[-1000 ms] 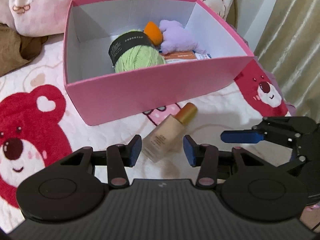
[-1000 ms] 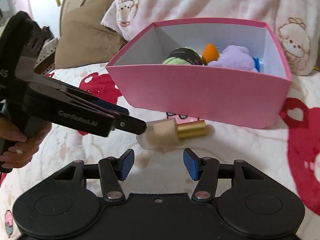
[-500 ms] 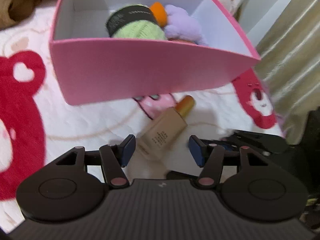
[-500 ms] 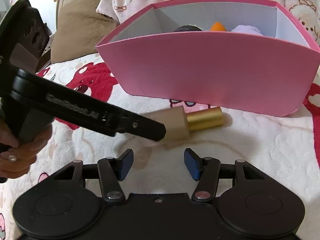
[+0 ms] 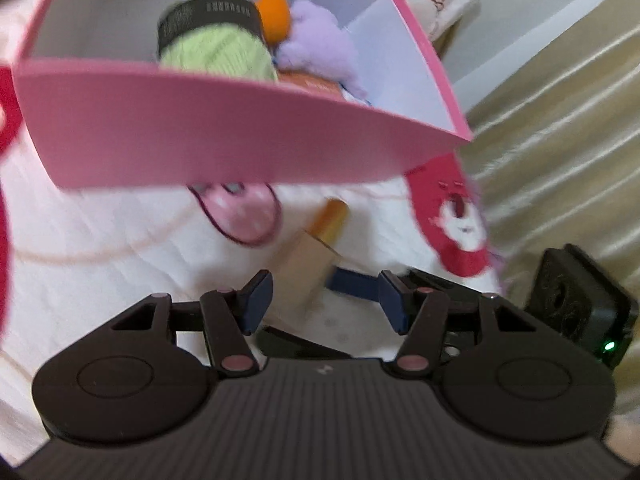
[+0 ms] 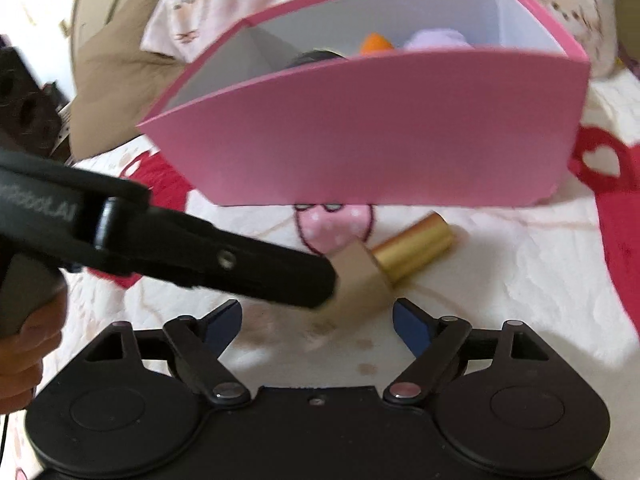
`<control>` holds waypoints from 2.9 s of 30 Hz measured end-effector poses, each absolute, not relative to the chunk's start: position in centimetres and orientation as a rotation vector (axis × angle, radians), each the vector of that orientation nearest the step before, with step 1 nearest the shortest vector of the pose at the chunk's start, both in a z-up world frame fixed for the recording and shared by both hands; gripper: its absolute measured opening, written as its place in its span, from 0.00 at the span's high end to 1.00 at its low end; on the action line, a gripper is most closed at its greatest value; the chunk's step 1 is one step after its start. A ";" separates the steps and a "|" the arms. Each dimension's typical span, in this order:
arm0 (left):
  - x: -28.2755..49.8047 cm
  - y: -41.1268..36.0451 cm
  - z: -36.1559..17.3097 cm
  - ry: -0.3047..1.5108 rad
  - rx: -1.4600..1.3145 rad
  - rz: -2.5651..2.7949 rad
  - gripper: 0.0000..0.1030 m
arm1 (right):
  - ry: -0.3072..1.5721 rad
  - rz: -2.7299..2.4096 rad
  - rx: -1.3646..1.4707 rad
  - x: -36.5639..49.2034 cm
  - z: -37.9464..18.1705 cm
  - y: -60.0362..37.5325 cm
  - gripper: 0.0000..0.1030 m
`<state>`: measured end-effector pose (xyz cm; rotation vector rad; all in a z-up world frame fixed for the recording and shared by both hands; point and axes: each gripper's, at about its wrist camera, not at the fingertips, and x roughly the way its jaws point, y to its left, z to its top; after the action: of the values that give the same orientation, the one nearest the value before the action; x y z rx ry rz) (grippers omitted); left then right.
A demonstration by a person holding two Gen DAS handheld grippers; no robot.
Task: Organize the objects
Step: 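Move the left tool down toward the gold-capped foundation bottle, then close the left tool around the foundation bottle and stand it upright, then carry the foundation bottle with the left tool into the pink box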
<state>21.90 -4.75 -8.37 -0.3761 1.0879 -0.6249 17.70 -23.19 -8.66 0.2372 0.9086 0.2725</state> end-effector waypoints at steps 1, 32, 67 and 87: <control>22.0 -5.0 -8.3 1.076 -0.342 -0.612 0.46 | 0.907 0.270 0.250 17.8 -8.9 -23.4 0.17; 20.1 -7.8 -10.2 1.171 -0.397 -0.576 0.50 | 0.845 0.309 -0.039 14.7 -7.8 -21.9 0.50; 16.2 -6.7 -8.9 1.107 -0.369 -0.445 0.54 | 0.966 0.333 0.238 14.5 -8.0 -22.9 0.55; 15.5 -4.4 5.6 0.972 -0.207 -0.480 0.54 | 0.722 0.399 0.214 12.9 3.5 -20.4 0.55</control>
<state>15.47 -4.39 5.60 -0.2072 0.9724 -0.4800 12.85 -20.40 3.48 0.2143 0.7224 0.3988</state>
